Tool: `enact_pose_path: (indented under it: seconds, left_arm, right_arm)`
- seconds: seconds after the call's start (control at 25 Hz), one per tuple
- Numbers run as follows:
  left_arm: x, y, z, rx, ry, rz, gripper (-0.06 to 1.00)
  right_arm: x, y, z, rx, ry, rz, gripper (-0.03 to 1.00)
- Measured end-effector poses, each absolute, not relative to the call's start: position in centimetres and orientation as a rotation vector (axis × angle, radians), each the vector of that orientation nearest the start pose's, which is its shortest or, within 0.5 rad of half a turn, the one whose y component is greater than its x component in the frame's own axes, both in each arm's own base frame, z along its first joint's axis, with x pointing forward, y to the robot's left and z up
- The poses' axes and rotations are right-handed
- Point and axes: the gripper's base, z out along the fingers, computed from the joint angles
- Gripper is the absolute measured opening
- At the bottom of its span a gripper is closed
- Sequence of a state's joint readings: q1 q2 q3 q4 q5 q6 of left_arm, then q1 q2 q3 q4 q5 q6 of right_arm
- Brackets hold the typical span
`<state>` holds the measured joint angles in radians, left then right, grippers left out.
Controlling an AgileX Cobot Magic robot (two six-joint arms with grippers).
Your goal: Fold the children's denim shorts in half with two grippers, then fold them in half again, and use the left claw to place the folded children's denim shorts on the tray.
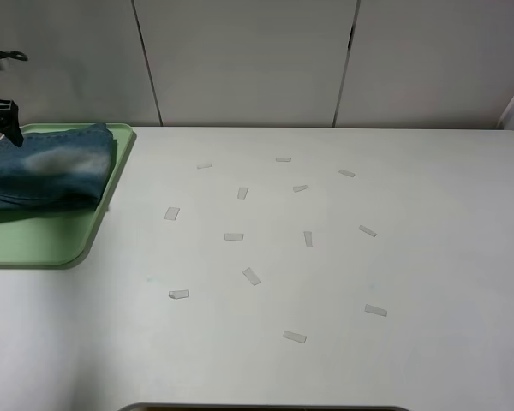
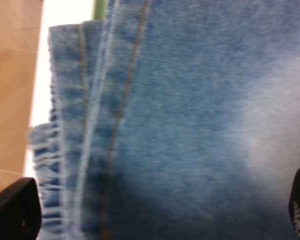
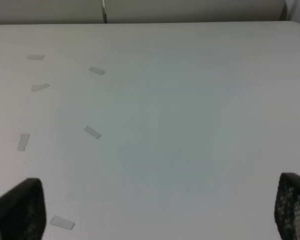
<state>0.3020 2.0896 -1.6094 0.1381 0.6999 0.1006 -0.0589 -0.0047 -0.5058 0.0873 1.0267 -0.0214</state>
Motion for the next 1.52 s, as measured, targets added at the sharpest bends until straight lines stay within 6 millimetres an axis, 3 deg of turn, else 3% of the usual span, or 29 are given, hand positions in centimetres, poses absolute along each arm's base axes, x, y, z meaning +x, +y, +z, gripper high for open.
enact_pose_path:
  seconds: [0.24, 0.4, 0.52, 0.64, 0.88, 0.96, 1.16, 1.2, 1.52]
  left_arm:
    - [43.1, 13.9, 19.2, -0.231, 2.695, 0.203, 0.99]
    - [42.0, 13.3, 19.1, -0.294, 2.815, 0.118, 0.99]
    - [41.3, 13.0, 20.8, -0.302, 2.819, 0.113, 0.98]
    - [39.8, 12.6, 24.6, -0.304, 2.796, 0.117, 0.98]
    - [38.2, 11.7, 28.0, -0.285, 2.779, 0.132, 0.98]
    - [37.3, 10.2, 30.0, -0.228, 2.773, 0.16, 0.98]
    - [36.1, 7.7, 32.4, -0.14, 2.763, 0.177, 0.98]
    - [35.6, 6.4, 33.6, -0.095, 2.738, 0.181, 0.98]
    - [33.1, 3.6, 37.6, -0.011, 2.627, 0.179, 0.98]
  right_arm:
    - [-0.5, 0.7, 28.2, 0.035, 1.997, 0.052, 0.69]
    - [-0.5, 0.7, 28.2, 0.035, 1.997, 0.052, 0.69]
    - [-0.5, 0.7, 28.2, 0.035, 1.997, 0.052, 0.69]
    - [-0.5, 0.7, 28.2, 0.035, 1.997, 0.052, 0.69]
    - [-0.5, 0.7, 28.2, 0.035, 1.997, 0.052, 0.69]
    - [-0.5, 0.7, 28.2, 0.035, 1.997, 0.052, 0.69]
    - [-0.5, 0.7, 28.2, 0.035, 1.997, 0.052, 0.69]
    - [-0.5, 0.7, 28.2, 0.035, 1.997, 0.052, 0.69]
    - [-0.5, 0.7, 28.2, 0.035, 1.997, 0.052, 0.69]
